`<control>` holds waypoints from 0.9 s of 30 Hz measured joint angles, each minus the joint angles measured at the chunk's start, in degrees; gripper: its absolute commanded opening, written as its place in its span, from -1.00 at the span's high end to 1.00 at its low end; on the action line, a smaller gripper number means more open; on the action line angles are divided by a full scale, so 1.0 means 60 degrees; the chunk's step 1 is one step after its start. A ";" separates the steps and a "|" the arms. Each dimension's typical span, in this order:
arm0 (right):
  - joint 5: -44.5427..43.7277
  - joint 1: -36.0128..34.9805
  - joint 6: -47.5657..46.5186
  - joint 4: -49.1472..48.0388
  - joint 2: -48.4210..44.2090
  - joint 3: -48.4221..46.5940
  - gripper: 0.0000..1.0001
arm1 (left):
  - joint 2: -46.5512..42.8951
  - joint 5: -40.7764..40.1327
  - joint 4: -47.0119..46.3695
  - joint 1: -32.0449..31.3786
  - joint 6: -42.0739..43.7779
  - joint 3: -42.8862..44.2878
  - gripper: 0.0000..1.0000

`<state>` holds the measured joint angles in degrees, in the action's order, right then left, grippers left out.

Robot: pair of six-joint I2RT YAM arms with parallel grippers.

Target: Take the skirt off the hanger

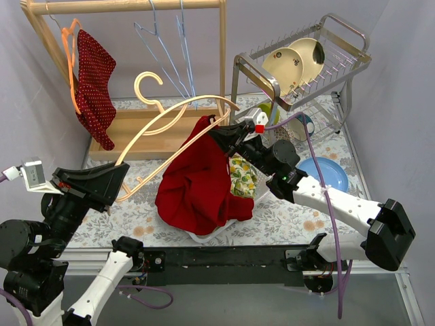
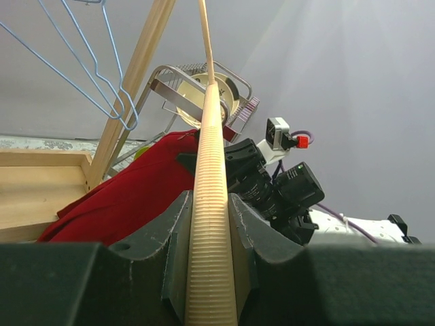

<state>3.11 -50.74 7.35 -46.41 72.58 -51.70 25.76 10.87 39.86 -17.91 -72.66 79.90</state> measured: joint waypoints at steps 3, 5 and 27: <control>-0.0051 0.0000 0.0000 0.0080 0.0004 -0.0076 0.97 | 0.0000 0.0098 -0.0007 0.0000 -0.0004 0.0000 1.00; -0.0069 0.0000 0.0004 0.0080 0.0004 -0.0102 0.97 | 0.0000 0.0157 -0.0011 0.0000 -0.0004 0.0000 1.00; -0.0248 0.0000 0.0834 0.0248 -0.0976 0.2058 0.97 | 0.0433 -0.0729 -0.1606 0.0000 0.1519 0.1038 1.00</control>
<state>1.63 -50.74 12.36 -44.93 66.72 -39.35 28.36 6.50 30.22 -17.91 -63.55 86.13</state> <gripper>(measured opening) 0.043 0.236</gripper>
